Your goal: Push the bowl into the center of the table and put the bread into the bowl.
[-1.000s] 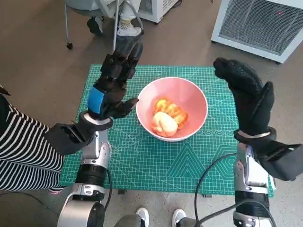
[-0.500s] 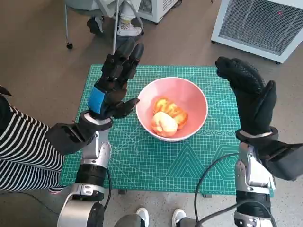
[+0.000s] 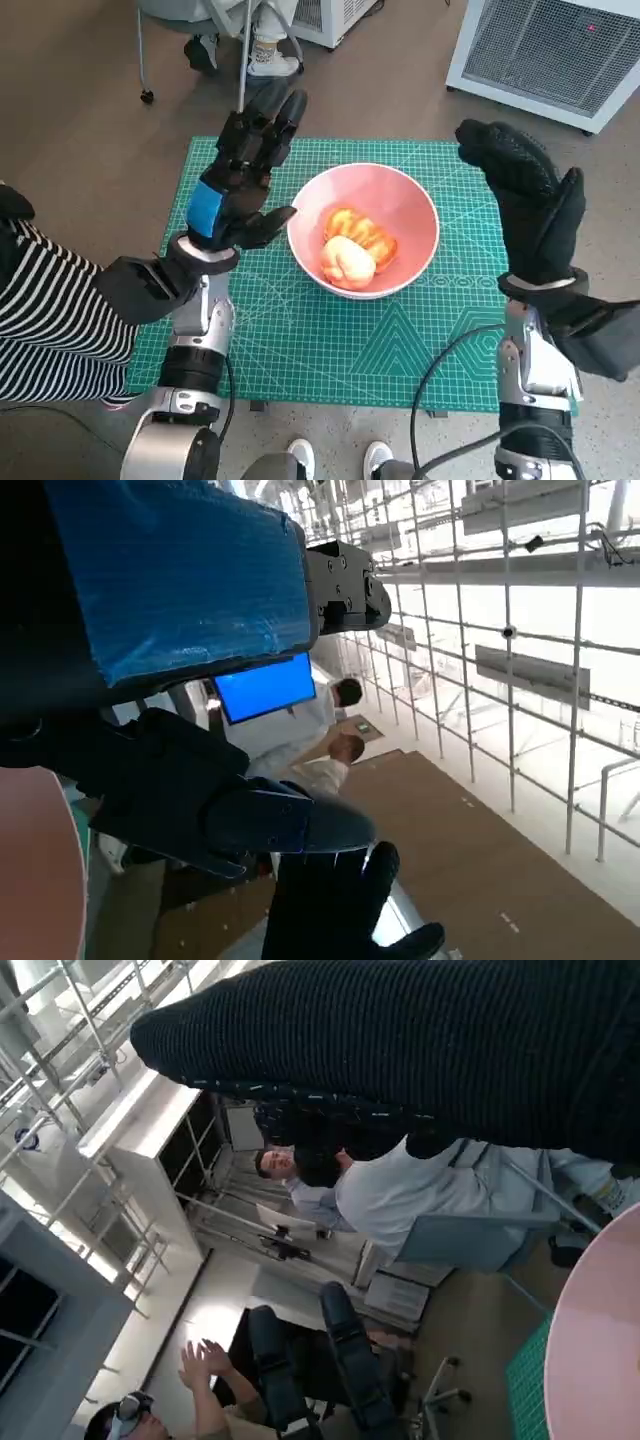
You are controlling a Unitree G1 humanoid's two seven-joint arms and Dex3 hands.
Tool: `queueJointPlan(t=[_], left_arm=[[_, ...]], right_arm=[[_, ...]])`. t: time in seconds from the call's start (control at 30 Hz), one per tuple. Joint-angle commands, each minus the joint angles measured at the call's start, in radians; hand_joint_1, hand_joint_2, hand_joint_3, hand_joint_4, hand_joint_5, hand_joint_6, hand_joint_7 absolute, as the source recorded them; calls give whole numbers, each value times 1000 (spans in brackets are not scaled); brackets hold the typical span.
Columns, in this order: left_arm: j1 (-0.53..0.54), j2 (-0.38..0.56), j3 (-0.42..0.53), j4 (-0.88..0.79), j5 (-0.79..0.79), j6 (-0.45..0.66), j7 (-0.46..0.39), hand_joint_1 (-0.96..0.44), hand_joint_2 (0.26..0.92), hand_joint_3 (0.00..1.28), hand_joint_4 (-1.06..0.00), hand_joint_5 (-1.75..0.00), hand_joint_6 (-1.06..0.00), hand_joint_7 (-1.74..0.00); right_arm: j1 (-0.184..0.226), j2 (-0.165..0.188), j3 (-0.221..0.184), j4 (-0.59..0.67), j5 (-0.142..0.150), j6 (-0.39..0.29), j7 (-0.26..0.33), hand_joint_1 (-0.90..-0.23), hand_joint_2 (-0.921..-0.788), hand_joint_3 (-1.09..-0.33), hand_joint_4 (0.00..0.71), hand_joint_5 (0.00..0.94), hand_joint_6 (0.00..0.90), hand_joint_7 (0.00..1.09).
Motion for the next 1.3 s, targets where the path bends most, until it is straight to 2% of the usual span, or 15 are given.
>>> queueJointPlan(t=[0.03, 0.4, 1.3], left_arm=[[-21, 13, -1, -14, -4, 15, -6, -622, 921, 305, -61, 0, 1, -269], [-23, 10, -7, -38, 0, 33, -1, -618, 921, 307, -58, 0, 1, -265], [-2, 7, -13, -37, 12, 16, 11, -619, 921, 309, -48, 0, 1, -240]], right_arm=[[5, 3, -4, 14, 15, 18, 6, -660, -921, -714, 176, 3, 136, 360], [1, 0, -8, 4, 26, 23, 2, -663, -921, -710, 175, 2, 136, 359], [3, -8, -16, 4, 30, 20, 6, -668, -921, -704, 176, 1, 140, 357]])
